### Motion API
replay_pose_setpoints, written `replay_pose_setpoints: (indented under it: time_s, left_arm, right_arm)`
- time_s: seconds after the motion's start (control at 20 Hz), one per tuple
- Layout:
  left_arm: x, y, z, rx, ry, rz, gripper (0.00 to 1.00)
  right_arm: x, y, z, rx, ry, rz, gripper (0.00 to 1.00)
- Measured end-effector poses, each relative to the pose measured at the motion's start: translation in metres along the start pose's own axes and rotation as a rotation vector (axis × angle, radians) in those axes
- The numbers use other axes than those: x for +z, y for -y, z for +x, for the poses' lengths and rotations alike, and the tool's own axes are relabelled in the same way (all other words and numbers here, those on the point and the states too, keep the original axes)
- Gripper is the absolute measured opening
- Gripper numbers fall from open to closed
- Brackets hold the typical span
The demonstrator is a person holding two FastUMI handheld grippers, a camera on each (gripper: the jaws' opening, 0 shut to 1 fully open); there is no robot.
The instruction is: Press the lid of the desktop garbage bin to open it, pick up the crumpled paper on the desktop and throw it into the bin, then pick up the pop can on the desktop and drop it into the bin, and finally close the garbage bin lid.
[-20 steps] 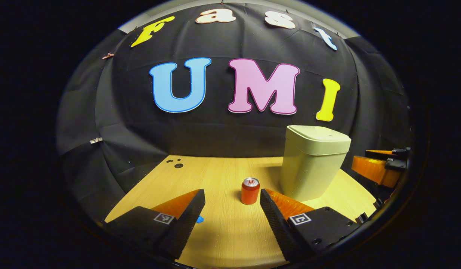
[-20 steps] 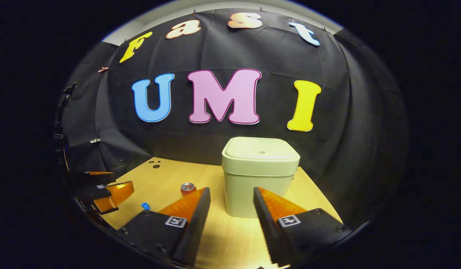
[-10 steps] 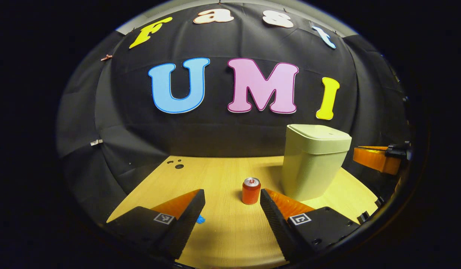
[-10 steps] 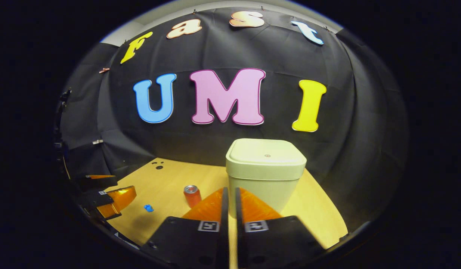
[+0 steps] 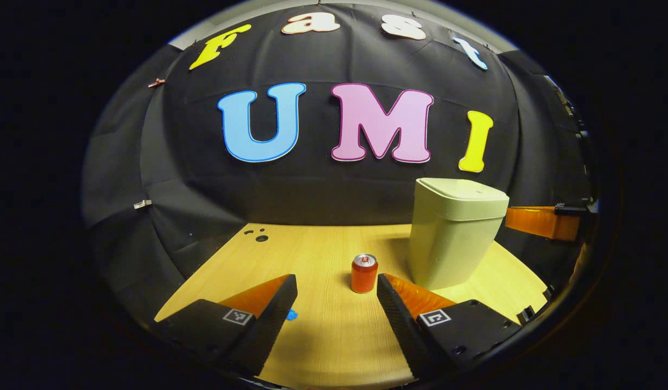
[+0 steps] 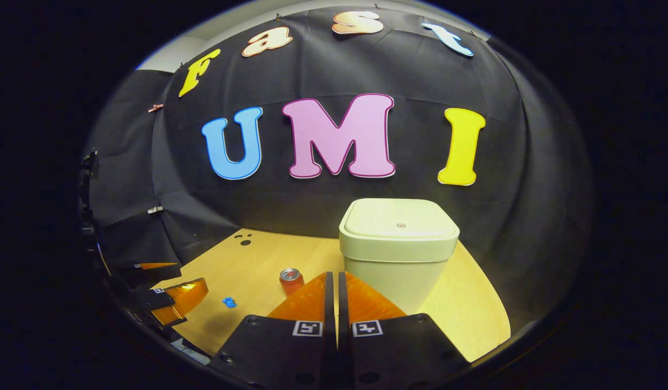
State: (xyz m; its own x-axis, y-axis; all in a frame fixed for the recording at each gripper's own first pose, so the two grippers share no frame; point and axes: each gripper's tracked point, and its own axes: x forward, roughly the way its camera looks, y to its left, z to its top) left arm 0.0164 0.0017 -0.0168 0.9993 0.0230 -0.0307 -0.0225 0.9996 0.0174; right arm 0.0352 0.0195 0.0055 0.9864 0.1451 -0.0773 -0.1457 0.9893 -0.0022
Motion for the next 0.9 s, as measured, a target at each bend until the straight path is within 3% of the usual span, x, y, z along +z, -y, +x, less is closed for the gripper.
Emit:
replay_pose_setpoints:
  time_s: [0.25, 0.55, 0.9]
  left_arm:
    - [-0.003, 0.001, -0.001, 0.006, -0.009, 0.002, 0.96]
    - [-0.005, -0.006, -0.001, 0.041, -0.011, 0.007, 0.96]
    - [-0.008, -0.033, -0.012, 0.163, -0.025, -0.032, 0.95]
  right_arm:
    - [0.017, 0.006, 0.016, 0.008, -0.006, -0.018, 0.05]
    - [0.054, 0.037, 0.047, -0.043, 0.057, -0.051, 0.05]
    - [0.064, 0.080, 0.085, -0.111, 0.060, -0.049, 0.05]
